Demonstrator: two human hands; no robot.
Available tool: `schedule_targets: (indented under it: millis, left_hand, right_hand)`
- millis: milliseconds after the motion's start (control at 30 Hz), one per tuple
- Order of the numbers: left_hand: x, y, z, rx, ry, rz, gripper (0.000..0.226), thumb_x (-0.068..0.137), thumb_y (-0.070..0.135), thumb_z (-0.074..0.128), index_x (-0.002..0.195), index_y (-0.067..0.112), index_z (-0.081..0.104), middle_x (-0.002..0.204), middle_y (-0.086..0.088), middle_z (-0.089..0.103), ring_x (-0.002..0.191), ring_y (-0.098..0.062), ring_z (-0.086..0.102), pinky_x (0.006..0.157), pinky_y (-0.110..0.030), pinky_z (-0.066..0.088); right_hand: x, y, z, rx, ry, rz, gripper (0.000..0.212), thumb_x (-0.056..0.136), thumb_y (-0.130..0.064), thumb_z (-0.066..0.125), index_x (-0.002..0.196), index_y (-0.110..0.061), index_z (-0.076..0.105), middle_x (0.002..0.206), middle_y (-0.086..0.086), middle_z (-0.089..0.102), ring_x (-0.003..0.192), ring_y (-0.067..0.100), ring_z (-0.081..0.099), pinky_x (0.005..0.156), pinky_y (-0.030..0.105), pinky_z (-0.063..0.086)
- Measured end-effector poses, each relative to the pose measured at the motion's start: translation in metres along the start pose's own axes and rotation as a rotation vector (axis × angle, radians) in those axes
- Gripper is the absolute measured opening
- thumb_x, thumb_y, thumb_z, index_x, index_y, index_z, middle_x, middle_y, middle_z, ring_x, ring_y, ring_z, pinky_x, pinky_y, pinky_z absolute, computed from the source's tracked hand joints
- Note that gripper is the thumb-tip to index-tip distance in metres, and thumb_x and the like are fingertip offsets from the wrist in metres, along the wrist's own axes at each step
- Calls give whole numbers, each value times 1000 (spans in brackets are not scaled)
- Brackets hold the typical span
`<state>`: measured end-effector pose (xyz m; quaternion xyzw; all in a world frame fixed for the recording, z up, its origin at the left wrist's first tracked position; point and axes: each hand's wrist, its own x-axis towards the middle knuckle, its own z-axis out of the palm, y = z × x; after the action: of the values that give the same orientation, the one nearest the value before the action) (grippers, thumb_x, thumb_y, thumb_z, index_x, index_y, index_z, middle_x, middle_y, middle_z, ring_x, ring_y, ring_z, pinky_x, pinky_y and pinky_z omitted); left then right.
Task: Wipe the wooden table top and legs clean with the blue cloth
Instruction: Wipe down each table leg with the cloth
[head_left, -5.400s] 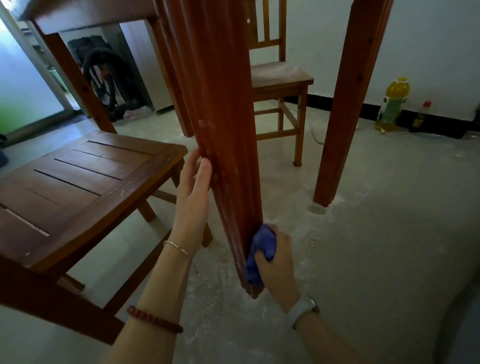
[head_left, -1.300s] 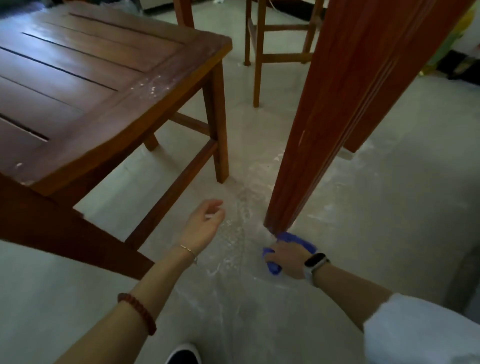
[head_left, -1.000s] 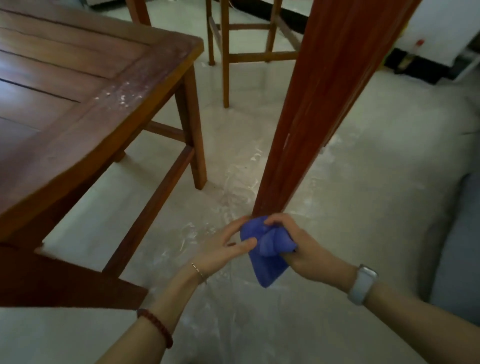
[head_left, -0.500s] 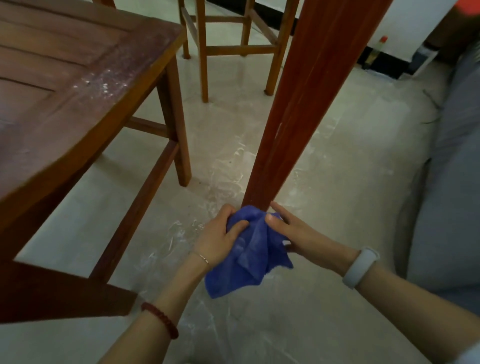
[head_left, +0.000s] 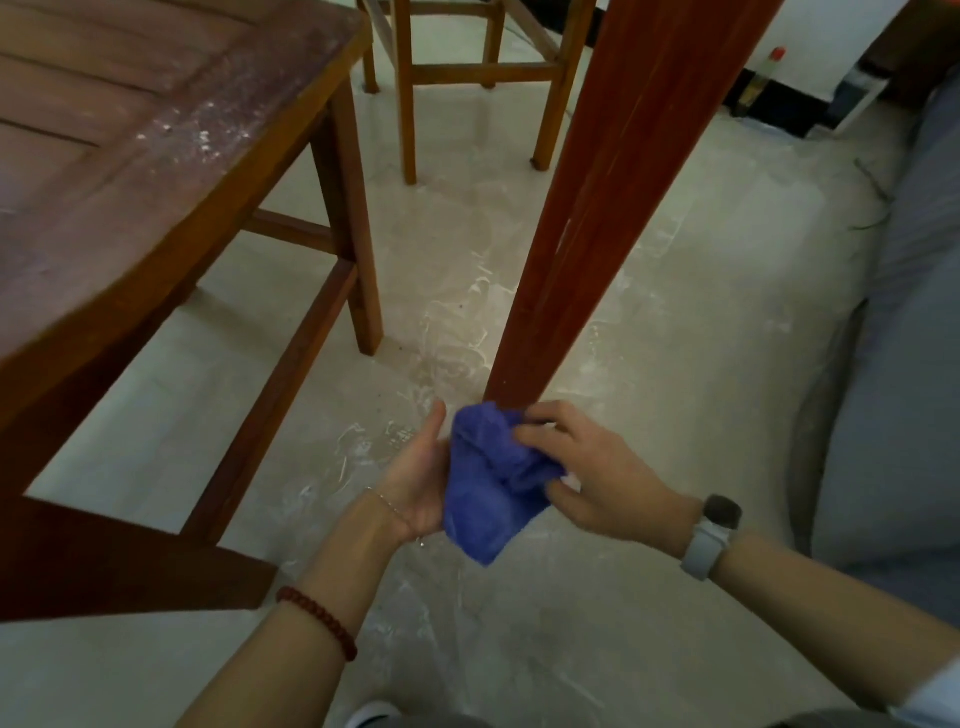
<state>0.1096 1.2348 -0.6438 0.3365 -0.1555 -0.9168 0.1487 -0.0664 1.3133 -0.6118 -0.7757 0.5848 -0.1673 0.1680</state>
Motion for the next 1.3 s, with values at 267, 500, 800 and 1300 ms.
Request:
schedule_targets:
  millis: [267, 500, 800, 1300]
  left_hand:
    - [7, 53, 33, 644, -33, 577, 45, 79, 53, 59, 106, 16, 58, 78, -5, 64, 75, -15, 62, 77, -40, 55]
    - [20, 64, 84, 911, 301, 1095, 39, 85, 25, 59, 113, 43, 38, 124, 10, 48, 115, -4, 48, 97, -19, 40]
    - [8, 54, 83, 865, 563, 1030, 50, 82, 23, 64, 122, 29, 35, 100, 24, 44, 84, 9, 51, 75, -8, 43]
    - [7, 46, 117, 1043, 594, 1460, 30, 77, 23, 69, 104, 13, 60, 101, 10, 46, 84, -2, 51, 76, -10, 45]
  right_hand:
    - [7, 1, -8, -97, 247, -120, 40, 81, -10, 41, 120, -13, 50, 125, 7, 52, 116, 19, 46, 98, 32, 41]
    - [35, 7, -49, 212, 804, 161, 33, 87, -19, 34, 119, -25, 38, 117, -5, 38, 107, 8, 46, 93, 20, 44]
    - [50, -15, -76, 200, 801, 142, 48, 89, -24, 32, 136, -31, 22, 136, -15, 20, 127, 7, 35, 101, 11, 34]
    - [53, -19, -74, 258, 830, 164, 51, 88, -26, 34, 136, -34, 20, 138, 1, 26, 125, 12, 37, 99, 12, 37]
